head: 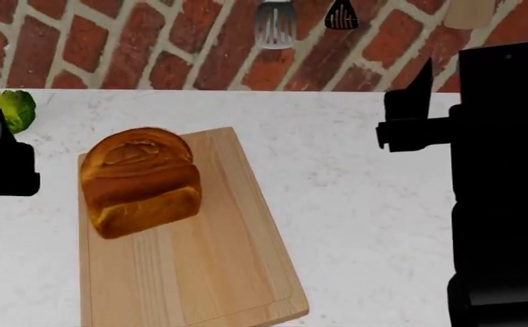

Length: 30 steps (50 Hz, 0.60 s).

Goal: Pick up the wedge of cheese and place it on the slice of bread to prepare a simple cheese on bread dish.

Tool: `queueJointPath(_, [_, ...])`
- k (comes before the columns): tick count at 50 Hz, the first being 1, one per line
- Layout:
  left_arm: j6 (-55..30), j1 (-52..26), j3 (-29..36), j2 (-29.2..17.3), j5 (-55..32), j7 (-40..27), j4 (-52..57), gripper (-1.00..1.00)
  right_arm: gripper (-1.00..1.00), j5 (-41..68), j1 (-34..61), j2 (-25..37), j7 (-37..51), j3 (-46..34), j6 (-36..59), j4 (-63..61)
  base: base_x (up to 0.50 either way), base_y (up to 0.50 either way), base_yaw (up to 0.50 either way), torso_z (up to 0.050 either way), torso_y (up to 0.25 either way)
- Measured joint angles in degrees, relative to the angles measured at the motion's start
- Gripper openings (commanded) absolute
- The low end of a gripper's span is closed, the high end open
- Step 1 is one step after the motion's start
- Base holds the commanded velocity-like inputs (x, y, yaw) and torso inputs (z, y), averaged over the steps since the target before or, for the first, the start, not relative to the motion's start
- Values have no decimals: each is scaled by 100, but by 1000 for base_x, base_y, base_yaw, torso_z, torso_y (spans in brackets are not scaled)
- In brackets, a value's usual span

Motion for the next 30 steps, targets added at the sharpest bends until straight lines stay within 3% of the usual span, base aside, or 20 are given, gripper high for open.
queueJointPath(10, [-622, 385, -281, -203, -152, 79, 827, 100, 100, -37, 33, -37, 64, -33, -62, 149, 0, 0, 0, 0, 0])
queueJointPath(21, [-1924, 503, -842, -287, -565, 252, 1859, 100, 100, -45, 94, -78, 148, -19, 14, 234, 0, 0, 0, 0, 0])
queueJointPath(24, [-2189, 551, -1205, -421, -1214, -82, 2018, 100, 100, -41, 125, -87, 161, -20, 53, 258, 0, 0, 0, 0, 0])
queueJointPath(30, [-2510, 636, -2061, -866, -3673, -1711, 1980, 100, 100, -42, 177, -105, 194, -30, 144, 288, 0, 0, 0, 0, 0])
